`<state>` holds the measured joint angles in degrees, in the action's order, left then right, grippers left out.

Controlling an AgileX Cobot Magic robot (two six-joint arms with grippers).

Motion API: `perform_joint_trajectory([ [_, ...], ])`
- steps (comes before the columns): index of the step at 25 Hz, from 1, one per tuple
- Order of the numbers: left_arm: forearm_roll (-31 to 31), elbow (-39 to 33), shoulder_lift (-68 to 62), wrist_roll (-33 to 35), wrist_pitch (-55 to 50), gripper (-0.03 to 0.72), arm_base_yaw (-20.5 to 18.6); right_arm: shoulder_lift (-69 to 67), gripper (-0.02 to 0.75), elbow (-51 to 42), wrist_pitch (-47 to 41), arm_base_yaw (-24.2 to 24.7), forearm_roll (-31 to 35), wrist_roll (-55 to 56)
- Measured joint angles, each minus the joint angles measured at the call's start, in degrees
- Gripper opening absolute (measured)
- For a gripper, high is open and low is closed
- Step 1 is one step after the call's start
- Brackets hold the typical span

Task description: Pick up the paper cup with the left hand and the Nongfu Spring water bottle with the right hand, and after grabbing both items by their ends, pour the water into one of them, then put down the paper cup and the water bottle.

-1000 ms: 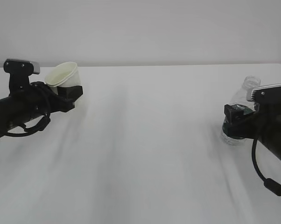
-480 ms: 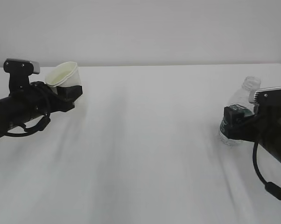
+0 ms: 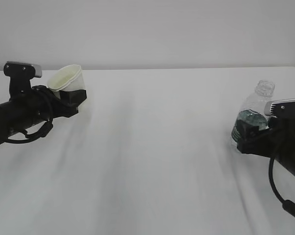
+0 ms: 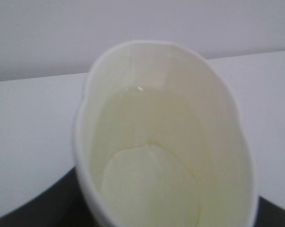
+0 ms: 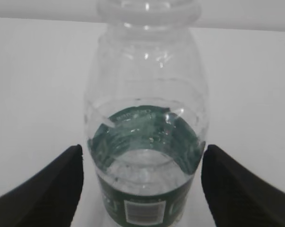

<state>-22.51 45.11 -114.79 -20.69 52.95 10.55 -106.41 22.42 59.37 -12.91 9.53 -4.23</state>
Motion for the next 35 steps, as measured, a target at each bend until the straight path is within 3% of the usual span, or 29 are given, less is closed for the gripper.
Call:
perform_joint_trajectory([
  [12, 0.25, 0.0, 0.0, 0.0, 0.17, 0.406, 0.0, 0.22, 0.587, -7.35, 4.82, 0.0, -0.35, 1.27],
  [22, 6.05, 0.0, 0.0, 3.02, 1.02, 0.405, -0.27, 0.22, 0.587, -10.39, 6.06, 0.0, -1.07, 1.39],
  [35, 7.28, 0.0, 0.0, 3.86, 1.02, 0.405, -7.47, 0.32, 0.587, -10.39, 6.06, 0.0, -1.31, 1.5],
])
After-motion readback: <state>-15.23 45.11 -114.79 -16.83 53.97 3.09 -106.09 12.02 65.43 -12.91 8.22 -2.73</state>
